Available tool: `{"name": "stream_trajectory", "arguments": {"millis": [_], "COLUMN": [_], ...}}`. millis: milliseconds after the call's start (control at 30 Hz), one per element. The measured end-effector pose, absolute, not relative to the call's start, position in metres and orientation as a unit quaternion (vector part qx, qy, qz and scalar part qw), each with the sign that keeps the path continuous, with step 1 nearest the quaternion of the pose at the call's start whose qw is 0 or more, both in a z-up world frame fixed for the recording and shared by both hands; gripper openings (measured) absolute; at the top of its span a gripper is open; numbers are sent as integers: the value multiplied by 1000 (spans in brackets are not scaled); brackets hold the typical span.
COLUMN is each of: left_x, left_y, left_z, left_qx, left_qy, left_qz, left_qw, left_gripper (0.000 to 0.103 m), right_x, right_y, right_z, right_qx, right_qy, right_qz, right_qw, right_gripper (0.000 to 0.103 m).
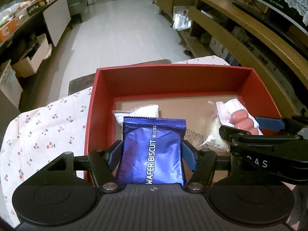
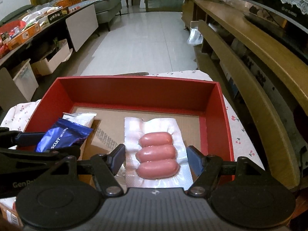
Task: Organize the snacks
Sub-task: 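Carry the wafer packet and sausage tray into the red box and release, then withdraw both tools from the red box back over the snacks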
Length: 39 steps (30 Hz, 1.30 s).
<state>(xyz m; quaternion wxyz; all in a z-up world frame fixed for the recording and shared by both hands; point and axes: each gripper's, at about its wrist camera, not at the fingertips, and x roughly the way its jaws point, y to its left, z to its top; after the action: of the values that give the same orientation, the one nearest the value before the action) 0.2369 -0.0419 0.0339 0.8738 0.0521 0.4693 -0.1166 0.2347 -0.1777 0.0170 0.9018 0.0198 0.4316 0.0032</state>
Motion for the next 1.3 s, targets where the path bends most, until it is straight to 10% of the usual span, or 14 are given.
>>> {"name": "stream_trajectory", "arguments": {"millis": [1300], "left_x": [171], "left_y": [17], "left_z": [62], "left_qx": [26], "left_qy": [460], "left_qz": [-115], "left_qw": [880], "left_gripper": [90], "right_x": [145], "right_y": [-146], "right_z": [66], "right_qx": [11], "right_qy": [401], "right_qz": [57], "right_qw": [914], "right_gripper": [91]}}
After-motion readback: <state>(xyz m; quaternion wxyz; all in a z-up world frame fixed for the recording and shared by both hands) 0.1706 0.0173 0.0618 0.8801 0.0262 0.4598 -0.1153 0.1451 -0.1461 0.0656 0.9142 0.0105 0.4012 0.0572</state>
